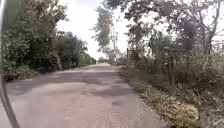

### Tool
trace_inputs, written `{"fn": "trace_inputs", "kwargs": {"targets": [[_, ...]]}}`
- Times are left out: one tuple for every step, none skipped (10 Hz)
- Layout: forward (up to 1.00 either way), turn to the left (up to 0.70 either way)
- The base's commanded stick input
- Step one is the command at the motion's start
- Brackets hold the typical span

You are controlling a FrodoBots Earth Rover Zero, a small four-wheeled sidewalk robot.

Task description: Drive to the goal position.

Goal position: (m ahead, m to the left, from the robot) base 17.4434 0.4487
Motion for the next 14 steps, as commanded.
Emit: {"fn": "trace_inputs", "kwargs": {"targets": [[0.7, 0.33], [0.7, 0.22], [0.7, 0.09], [0.7, 0.03], [0.7, 0.05], [0.7, 0.14], [0.7, 0.25], [0.7, 0.2], [0.7, 0.0], [0.7, 0.0], [0.7, 0.0], [0.7, 0.0], [0.7, 0.0], [0.7, 0.0]]}}
